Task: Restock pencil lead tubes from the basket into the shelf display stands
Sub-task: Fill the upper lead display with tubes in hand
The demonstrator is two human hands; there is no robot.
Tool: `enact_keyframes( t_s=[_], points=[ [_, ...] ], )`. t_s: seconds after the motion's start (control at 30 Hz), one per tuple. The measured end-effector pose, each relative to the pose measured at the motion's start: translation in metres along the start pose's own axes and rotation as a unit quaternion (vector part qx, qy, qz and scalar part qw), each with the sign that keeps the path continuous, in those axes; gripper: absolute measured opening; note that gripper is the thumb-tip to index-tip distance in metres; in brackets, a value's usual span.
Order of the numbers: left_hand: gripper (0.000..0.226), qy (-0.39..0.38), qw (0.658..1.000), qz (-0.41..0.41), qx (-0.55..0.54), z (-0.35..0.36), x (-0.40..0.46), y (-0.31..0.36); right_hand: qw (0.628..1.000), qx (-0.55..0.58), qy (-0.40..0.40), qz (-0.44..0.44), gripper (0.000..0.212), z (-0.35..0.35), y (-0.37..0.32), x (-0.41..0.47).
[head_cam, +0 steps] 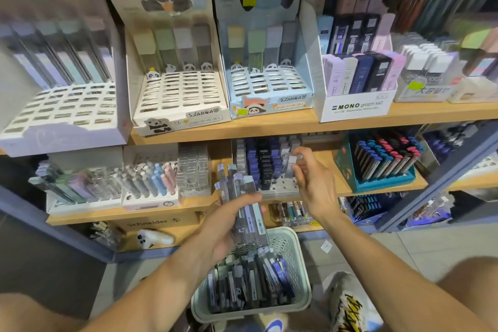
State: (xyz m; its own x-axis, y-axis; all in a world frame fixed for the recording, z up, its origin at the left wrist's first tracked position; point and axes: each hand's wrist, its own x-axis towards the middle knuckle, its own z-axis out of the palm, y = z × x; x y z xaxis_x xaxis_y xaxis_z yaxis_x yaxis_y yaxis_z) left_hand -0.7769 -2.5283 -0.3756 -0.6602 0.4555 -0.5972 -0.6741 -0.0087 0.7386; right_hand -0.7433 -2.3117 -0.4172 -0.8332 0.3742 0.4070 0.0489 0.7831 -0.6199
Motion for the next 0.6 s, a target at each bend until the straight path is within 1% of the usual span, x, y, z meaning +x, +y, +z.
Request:
enact_keyframes(
  t_s=[0.1,0.33,0.6],
  points=[
    [0.05,-0.003,1.0,0.004,0.001,-0.0009,0.0002,-0.0002,1.0,0.013,0.003,0.004,0.02,0.0004,0.0016,0.002],
    [0.052,-0.002,1.0,-0.001,0.003,-0.0017,-0.0009,-0.0011,0.999,0.03,0.0,-0.019,0.021,-0.0009,0.0013,-0.0003],
    [0.054,-0.007,1.0,-0.007,0.0,-0.0008,-0.0018,-0.0007,0.999,0.03,0.017,-0.028,0.021,0.0002,0.0042,0.0002]
  ],
)
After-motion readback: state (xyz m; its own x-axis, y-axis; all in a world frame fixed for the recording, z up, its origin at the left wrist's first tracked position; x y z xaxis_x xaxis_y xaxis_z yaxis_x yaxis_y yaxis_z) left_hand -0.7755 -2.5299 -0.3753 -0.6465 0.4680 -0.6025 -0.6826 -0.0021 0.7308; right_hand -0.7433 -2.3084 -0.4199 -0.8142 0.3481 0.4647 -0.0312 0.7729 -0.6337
